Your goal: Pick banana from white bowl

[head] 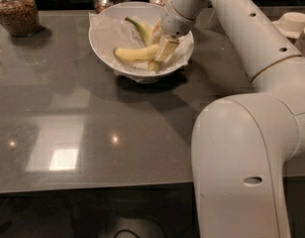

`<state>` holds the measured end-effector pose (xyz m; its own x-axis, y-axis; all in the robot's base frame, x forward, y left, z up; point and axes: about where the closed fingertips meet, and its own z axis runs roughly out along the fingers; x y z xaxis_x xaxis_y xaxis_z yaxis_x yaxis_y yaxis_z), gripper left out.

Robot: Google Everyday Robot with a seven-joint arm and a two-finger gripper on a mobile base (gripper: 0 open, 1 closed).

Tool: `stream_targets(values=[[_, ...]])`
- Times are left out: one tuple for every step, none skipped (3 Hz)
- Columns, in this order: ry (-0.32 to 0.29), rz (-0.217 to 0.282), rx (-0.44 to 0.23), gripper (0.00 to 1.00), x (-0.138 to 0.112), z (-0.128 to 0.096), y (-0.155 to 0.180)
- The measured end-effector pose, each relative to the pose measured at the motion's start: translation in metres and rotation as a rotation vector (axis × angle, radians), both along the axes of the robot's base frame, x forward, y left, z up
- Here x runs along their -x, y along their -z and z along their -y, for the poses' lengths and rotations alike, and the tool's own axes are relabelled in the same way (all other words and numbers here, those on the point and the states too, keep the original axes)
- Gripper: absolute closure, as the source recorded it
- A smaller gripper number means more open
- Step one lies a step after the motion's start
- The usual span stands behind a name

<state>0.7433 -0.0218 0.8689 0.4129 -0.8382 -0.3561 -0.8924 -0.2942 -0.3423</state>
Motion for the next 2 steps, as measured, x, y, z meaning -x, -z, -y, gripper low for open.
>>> stream_targets(values=[[0.0,0.0,0.0,0.89,0.0,0.0,0.0],[0.045,0.048,-0.044,1.0,0.001,0.0,-0.027]])
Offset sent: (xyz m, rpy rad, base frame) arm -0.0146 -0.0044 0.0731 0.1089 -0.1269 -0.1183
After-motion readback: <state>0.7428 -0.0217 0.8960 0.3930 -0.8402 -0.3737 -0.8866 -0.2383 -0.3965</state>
